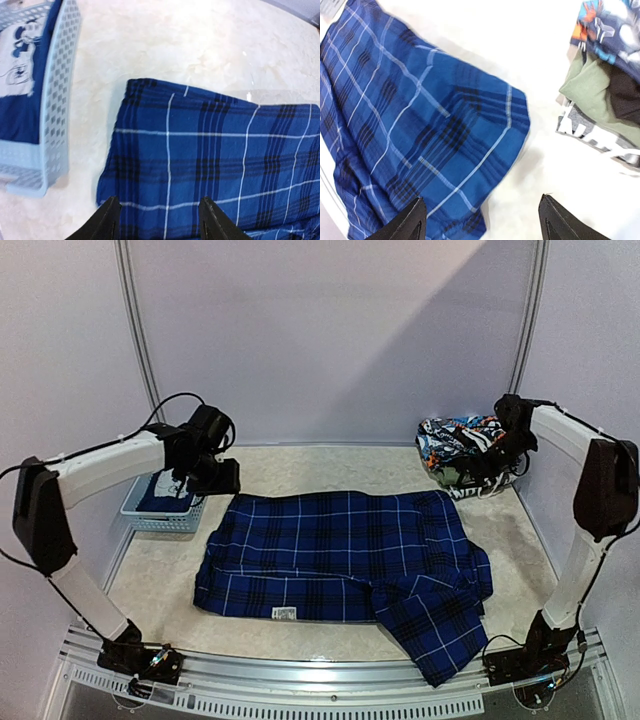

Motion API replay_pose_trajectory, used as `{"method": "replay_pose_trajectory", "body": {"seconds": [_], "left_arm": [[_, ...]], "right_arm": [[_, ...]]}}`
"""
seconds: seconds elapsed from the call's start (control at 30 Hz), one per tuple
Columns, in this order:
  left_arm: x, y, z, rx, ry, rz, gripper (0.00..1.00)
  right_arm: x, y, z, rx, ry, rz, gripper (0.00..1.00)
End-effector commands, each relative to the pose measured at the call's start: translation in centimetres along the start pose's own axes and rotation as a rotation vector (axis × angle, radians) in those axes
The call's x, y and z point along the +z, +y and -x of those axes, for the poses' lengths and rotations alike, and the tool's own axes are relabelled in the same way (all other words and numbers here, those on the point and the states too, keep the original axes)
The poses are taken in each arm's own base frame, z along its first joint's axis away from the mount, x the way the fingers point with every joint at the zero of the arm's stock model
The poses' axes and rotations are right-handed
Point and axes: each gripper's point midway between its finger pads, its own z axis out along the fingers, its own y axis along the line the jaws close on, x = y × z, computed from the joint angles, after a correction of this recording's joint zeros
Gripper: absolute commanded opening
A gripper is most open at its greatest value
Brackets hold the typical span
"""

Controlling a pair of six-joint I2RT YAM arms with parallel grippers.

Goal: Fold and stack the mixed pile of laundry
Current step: Pick up the 1/3-folded shirt from the center of the board.

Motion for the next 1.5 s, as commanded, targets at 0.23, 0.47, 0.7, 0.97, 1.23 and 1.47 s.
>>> {"method": "replay_pose_trajectory", "body": {"seconds": [0.23,0.47,0.7,0.97,1.23,1.47], "left_arm": [[9.7,-0.9,3.9,-0.005,0.069,-0.094,0.54],[13.0,0.5,2.8,-0.028,0.130,-0.106,0.54],[15.7,0.5,2.2,-0.068,0.169,-0.159,0.52],[17.3,0.7,1.9,-0.072,0.184,-0.162,0.49],[16.2,1.6,3.8,-0.061,0.111,-0.134,0.48],[16.8,2.7,5.1,-0.067,0.111,-0.094,0.47]], "right_arm": [[6.7,-3.3,1.6,0.122,0.002,0.169,0.77],[10.4,-5.3,1.7,0.186,0.034,0.185,0.77],[12.8,-5.1,1.4,0.227,0.051,0.276,0.59],[12.0,-5.2,2.5,0.216,-0.020,0.261,0.23],[12.7,-5.0,1.7,0.239,0.002,0.284,0.15],[12.6,-5.0,1.7,0.251,-0.013,0.267,0.08]]}}
